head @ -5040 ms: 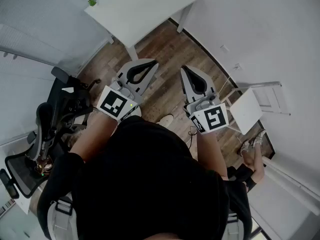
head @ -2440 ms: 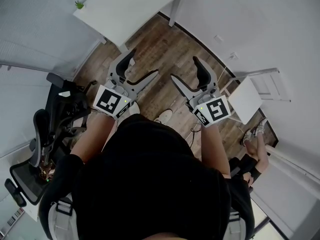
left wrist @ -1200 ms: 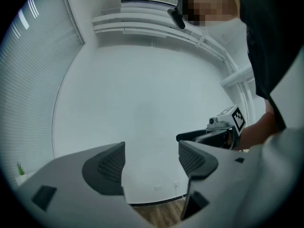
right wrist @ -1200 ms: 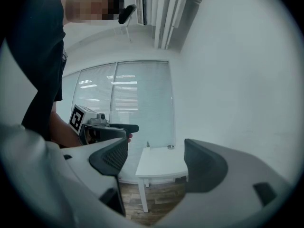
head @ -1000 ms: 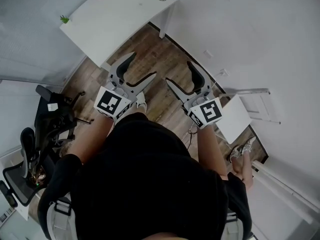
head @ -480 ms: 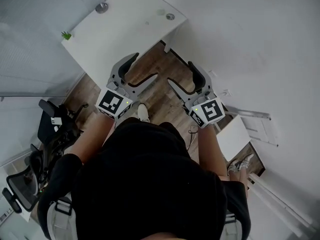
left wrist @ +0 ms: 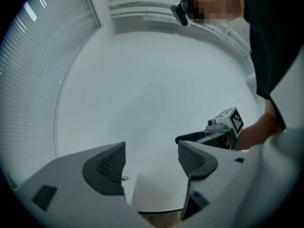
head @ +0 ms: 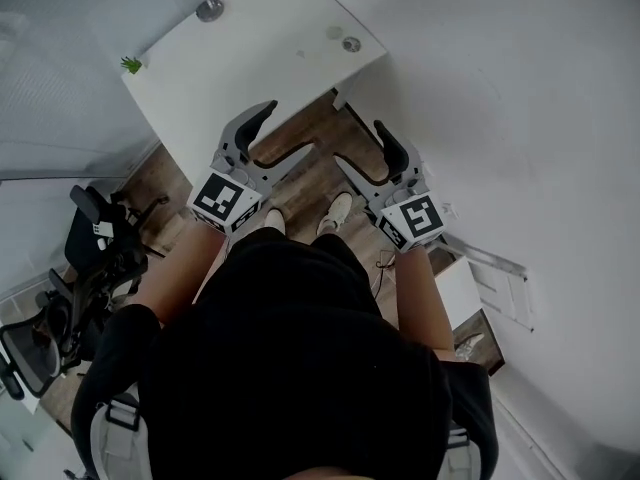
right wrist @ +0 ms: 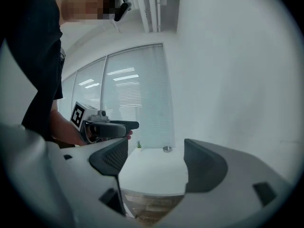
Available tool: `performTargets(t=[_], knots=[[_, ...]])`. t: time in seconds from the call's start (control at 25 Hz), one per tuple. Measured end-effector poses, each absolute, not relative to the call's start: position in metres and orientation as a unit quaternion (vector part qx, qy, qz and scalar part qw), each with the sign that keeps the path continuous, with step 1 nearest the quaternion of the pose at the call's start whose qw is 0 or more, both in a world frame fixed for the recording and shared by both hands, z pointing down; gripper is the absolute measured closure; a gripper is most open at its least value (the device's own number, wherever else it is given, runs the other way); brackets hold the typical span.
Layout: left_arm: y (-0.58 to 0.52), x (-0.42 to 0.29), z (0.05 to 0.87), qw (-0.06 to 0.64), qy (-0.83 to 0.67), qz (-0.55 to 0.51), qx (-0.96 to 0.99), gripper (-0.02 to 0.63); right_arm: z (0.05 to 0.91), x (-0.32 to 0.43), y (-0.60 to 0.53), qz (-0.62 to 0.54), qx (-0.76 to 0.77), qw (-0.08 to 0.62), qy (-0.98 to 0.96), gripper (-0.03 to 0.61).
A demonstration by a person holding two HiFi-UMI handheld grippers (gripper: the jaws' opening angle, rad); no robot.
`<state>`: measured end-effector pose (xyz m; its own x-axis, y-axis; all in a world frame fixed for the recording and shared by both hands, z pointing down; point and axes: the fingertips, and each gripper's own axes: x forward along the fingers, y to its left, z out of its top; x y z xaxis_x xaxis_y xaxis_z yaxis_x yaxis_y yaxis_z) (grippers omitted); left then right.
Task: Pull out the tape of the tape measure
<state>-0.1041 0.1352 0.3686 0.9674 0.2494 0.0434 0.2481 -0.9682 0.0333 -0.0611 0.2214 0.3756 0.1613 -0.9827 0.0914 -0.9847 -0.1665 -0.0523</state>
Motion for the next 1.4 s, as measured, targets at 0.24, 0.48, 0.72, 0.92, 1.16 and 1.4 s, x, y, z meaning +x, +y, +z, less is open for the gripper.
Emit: performTargets(t=[0.24, 0.48, 0.72, 0.92, 1.16, 1.4], knots=[[0.131, -0.055, 0.370, 0.019, 0.062, 0.027, 0.998, 0.273, 0.377, -0.006, 0.214, 0.057, 0.717, 0.019, -0.695, 0.226], [0.140, -0.006, 0.385, 0.023, -0.003, 0.039, 0.999, 0.275, 0.398, 0.053, 0.210, 0.073, 0.668, 0.013, -0.740, 0.232], [0.125, 0.009, 0.388, 0.020, -0.054, 0.058, 0.997, 0.278, 0.403, 0.082, 0.190, 0.090, 0.638, 0.021, -0.765, 0.235], [0.092, 0.016, 0.400, 0.026, -0.090, 0.066, 0.993, 0.281, 0.422, 0.096, 0.156, 0.110, 0.613, 0.021, -0.782, 0.235], [0.026, 0.029, 0.419, 0.039, -0.113, 0.073, 0.990, 0.285, 0.431, 0.107, 0.099, 0.120, 0.601, 0.030, -0.789, 0.239], [-0.031, 0.059, 0.439, 0.027, -0.095, 0.087, 0.991, 0.290, 0.447, 0.137, 0.041, 0.137, 0.609, 0.059, -0.779, 0.250]])
